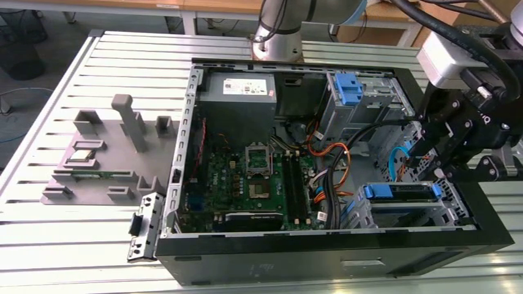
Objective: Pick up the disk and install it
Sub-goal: 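Insert the first disk wire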
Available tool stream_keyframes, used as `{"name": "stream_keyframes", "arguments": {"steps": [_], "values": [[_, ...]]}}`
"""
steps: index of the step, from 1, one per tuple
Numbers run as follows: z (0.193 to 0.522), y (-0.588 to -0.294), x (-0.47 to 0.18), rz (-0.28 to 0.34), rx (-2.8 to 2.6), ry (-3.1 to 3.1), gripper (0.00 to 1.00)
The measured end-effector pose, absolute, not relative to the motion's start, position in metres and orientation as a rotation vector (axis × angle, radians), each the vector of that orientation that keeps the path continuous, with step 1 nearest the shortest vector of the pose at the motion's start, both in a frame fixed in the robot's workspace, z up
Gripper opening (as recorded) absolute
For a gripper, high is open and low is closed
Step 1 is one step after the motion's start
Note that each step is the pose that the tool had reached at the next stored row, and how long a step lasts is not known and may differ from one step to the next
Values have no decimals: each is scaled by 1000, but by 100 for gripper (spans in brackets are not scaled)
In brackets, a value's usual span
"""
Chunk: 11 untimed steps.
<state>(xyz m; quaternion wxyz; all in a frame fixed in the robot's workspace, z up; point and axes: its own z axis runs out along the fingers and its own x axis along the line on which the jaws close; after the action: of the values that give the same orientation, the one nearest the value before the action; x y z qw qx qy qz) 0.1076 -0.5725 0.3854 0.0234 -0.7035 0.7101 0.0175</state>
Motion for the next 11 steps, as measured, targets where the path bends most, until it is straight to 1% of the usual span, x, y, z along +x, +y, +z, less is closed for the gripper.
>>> {"name": "stream_keyframes", "arguments": {"steps": [5, 11], "values": [[385, -570, 108, 55, -2178, 2198, 42], [381, -557, 109, 55, -2178, 2198, 42]]}}
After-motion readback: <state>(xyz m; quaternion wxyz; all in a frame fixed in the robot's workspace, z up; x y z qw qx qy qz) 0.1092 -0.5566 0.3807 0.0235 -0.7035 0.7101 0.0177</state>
